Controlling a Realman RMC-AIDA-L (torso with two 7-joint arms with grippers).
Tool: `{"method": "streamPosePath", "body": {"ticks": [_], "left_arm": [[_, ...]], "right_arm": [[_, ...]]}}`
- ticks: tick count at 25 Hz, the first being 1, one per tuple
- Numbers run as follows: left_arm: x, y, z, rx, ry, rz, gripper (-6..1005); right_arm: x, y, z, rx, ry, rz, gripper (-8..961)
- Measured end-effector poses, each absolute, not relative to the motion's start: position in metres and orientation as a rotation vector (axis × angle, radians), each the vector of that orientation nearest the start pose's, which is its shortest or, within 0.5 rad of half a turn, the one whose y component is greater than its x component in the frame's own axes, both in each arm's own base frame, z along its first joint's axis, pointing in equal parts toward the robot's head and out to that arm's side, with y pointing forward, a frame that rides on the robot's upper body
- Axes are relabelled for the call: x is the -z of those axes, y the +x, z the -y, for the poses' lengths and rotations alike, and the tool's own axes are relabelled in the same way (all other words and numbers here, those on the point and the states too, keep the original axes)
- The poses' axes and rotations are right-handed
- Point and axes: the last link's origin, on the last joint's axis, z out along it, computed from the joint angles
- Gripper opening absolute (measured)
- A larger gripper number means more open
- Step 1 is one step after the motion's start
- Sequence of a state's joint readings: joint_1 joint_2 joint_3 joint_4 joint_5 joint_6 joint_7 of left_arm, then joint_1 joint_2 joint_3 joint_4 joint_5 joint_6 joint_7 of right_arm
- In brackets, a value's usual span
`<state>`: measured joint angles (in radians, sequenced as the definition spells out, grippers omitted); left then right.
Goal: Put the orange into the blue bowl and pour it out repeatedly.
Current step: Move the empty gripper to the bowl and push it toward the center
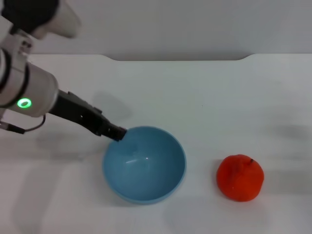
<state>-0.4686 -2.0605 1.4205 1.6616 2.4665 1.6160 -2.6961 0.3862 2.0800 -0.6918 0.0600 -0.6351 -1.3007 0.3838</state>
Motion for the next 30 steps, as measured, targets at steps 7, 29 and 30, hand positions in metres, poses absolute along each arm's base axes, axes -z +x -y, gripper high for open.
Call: {"method": "streamPosePath", "body": {"ticks": [7,29,30], "left_arm": [[-0.007,-0.154,-0.337,-0.330,-2.562,0.975,677],[0.033,-0.177,-0.342,-0.465,-2.586,1.041,639],[0.035,-0.176,-0.342,-0.472,-2.591,1.035,638]], "right_arm": [[-0.011,0.375,-0.289,-0.770,-1.397,-0.743,522],[-0.011,0.376,-0.287,-0.767,-1.395,-0.746,519],[-0.010,0.377,-0.287,-0.767,-1.395,-0.747,519]]}}
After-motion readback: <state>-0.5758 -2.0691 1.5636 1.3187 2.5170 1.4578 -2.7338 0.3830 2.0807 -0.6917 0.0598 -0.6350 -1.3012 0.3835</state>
